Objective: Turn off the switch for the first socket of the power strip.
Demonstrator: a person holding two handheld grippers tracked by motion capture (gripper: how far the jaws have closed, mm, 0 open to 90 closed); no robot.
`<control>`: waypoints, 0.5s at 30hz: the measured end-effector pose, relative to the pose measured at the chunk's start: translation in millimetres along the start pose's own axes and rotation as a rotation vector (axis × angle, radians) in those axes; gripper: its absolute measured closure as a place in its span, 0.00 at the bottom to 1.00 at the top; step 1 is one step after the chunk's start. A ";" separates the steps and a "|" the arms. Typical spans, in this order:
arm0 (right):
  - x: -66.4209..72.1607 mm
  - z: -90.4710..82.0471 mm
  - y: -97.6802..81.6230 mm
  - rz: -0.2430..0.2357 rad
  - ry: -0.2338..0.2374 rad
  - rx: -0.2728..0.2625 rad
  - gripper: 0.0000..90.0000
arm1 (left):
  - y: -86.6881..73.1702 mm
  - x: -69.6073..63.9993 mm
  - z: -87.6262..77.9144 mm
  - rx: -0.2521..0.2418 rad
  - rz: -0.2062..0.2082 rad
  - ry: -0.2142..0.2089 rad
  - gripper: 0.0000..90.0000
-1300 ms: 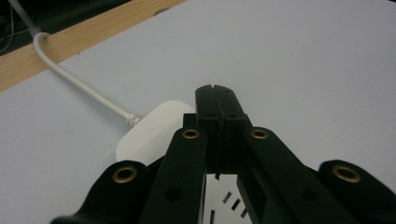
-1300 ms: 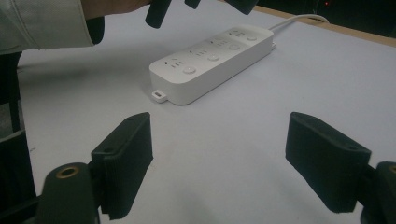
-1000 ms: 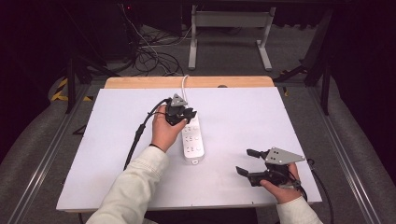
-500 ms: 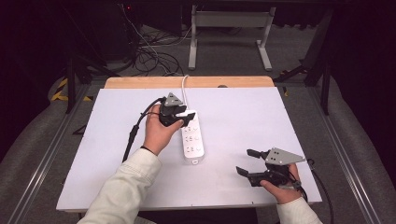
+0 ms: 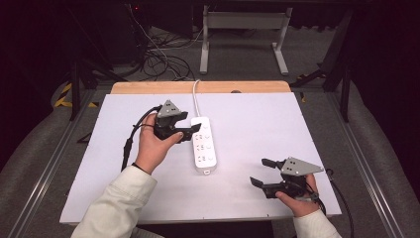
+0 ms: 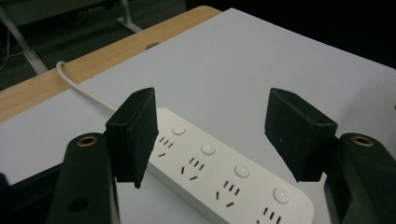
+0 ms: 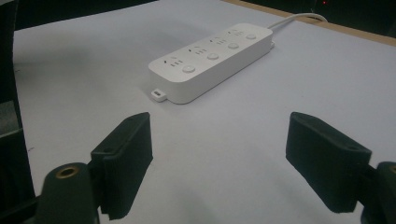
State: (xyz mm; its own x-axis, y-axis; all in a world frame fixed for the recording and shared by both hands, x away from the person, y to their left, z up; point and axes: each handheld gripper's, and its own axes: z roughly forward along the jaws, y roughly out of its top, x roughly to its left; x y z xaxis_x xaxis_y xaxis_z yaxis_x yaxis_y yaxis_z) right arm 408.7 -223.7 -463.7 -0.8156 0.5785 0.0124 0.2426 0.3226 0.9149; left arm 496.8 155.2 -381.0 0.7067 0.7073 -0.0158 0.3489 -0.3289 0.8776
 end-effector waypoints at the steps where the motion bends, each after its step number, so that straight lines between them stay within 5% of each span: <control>1: 0.3 0.1 0.0 -0.002 0.000 0.001 0.26 | -1.5 -0.1 -3.6 -0.008 -0.004 -0.006 0.37; 7: 0.9 0.6 0.1 -0.006 -0.003 0.002 0.25 | -12.6 -1.1 -26.8 -0.048 -0.010 -0.011 0.34; 15: 1.1 0.7 -0.1 -0.010 -0.005 0.006 0.25 | -33.8 -1.7 -55.0 -0.066 0.030 -0.015 0.31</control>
State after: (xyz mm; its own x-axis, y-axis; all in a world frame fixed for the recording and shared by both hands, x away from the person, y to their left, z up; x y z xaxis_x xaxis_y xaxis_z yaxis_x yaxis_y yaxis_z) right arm 408.1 -222.6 -464.1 -0.8153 0.5790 0.0009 0.2373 0.3328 0.9126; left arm 449.9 199.5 -384.2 0.7254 0.6883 0.0040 0.2868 -0.3075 0.9073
